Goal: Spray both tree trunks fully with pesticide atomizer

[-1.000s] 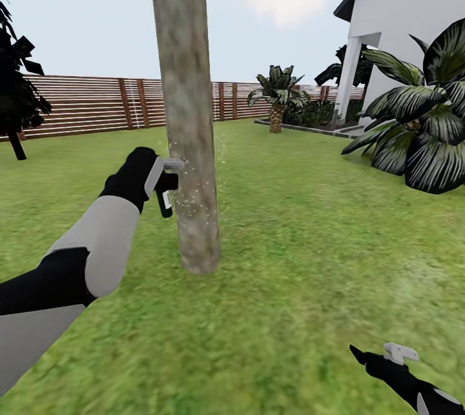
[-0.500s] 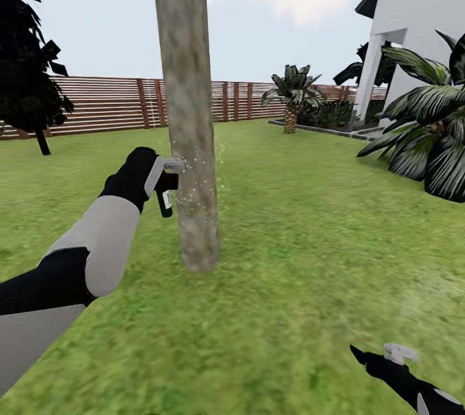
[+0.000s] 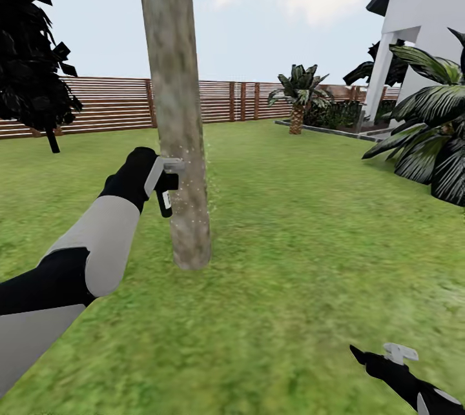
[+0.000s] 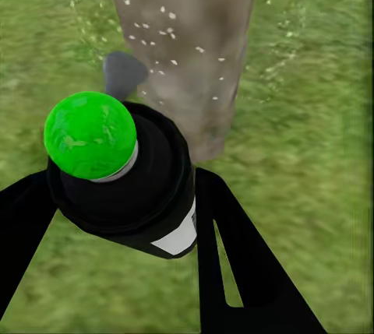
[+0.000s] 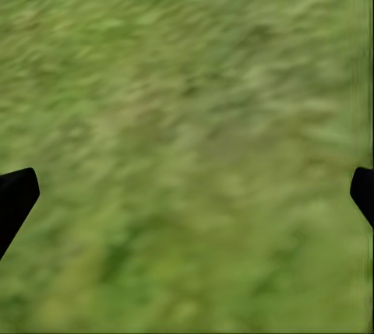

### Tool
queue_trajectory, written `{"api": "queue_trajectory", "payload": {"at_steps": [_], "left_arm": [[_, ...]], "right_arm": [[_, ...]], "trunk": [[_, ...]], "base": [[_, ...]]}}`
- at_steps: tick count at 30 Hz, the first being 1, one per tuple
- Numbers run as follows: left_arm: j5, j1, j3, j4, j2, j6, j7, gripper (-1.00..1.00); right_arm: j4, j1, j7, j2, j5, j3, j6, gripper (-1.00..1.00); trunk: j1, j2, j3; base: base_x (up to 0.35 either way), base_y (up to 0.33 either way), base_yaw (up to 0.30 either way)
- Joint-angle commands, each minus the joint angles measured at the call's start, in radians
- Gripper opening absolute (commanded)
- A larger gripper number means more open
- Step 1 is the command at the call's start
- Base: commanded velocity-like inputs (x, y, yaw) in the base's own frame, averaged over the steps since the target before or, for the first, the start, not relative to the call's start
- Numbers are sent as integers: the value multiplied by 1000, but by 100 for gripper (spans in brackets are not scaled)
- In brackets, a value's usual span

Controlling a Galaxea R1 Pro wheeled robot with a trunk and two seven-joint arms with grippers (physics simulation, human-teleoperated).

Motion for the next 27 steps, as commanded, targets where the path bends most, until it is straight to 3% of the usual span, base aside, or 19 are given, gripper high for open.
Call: {"api": "queue_trajectory", "payload": {"at_steps": [1, 6, 10, 13, 16, 22, 27], "left_arm": [[-1, 0, 0, 0, 1, 0, 0, -100], [-1, 4, 0, 5, 8, -3, 0, -100], [-1, 48, 0, 44, 63, -13, -7, -100], [-2, 187, 0, 63, 78, -109, -9, -100], [-1, 281, 0, 64, 79, -181, -10, -100], [0, 415, 0, 65, 79, -278, -11, -100], [2, 494, 0, 116, 77, -420, -12, -100]], "right_arm": [[0, 0, 0, 0, 0, 0, 0, 100], [0, 0, 0, 0, 0, 0, 0, 100], [0, 0, 0, 0, 0, -1, 0, 100], [0, 0, -1, 0, 0, -1, 0, 100], [0, 0, -1, 0, 0, -1, 0, 100], [0, 0, -1, 0, 0, 0, 0, 100], [1, 0, -1, 1, 0, 0, 0, 100]], "trunk": [[0, 0, 0], [0, 0, 0], [0, 0, 0], [0, 0, 0], [0, 0, 0], [0, 0, 0], [0, 0, 0]], "base": [[0, -321, 154], [0, -225, 137], [0, -17, 9], [0, -1, 1], [-76, 0, 0], [-284, 0, 0], [-340, 1, 0]]}}
